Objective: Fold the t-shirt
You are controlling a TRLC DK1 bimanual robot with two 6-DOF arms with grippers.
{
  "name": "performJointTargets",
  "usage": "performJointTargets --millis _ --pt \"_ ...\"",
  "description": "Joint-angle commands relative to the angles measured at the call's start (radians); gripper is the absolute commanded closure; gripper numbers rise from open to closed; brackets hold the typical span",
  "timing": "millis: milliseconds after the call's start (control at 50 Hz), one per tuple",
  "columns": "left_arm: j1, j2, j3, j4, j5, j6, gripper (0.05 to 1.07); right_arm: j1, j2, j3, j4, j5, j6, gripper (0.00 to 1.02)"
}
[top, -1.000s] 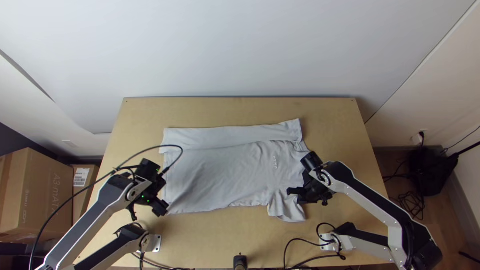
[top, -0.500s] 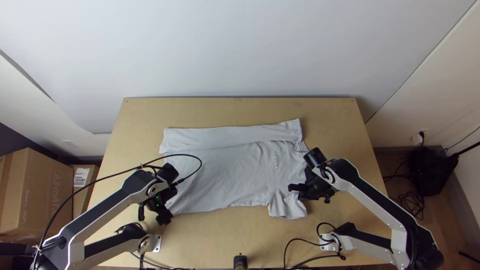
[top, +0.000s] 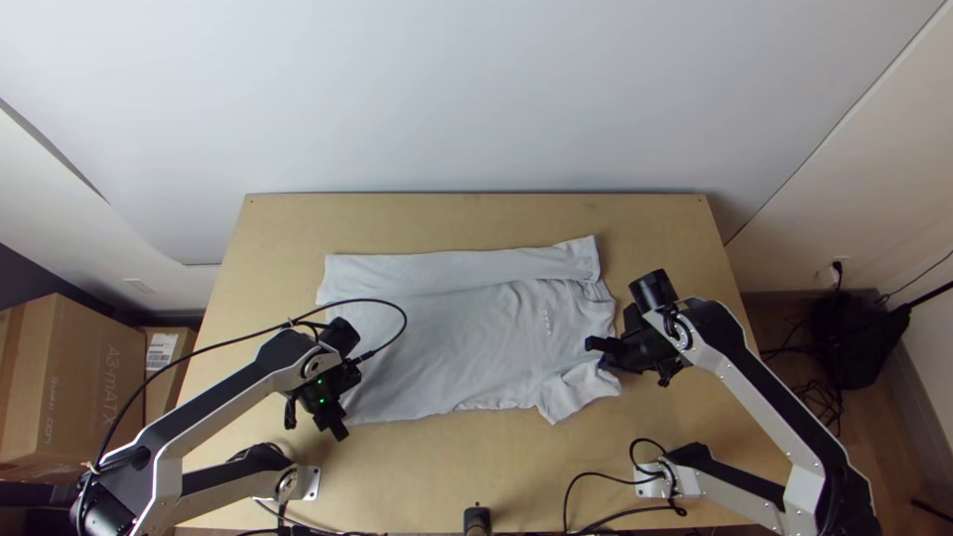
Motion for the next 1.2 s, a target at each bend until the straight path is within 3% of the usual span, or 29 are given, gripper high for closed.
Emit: performJointTargets --millis 0,360,560,800,1180 --pt "0.039 0.002 -0.007 -0.001 0.032 0.042 1.04 -0.037 0.004 0.010 -0.019 -0.010 -0.025 1.00" --pt "0.313 -0.045 0.035 -0.011 0.067 0.211 1.04 -0.124 -0.005 -0.053 -0.019 -0.008 -0.079 1.00" --pt "0.428 -0.067 0.055 -0.021 0.141 0.233 1.04 -0.227 0.036 -0.101 -0.014 -0.007 -0.136 1.00" --pt "0.401 -0.061 0.262 -0.103 0.311 0.105 1.05 -0.156 0.003 0.019 -0.016 -0.008 -0.103 1.00" --pt "0.445 0.137 0.449 -0.028 0.325 0.015 1.05 -0.135 0.170 0.246 0.032 0.052 -0.091 1.00"
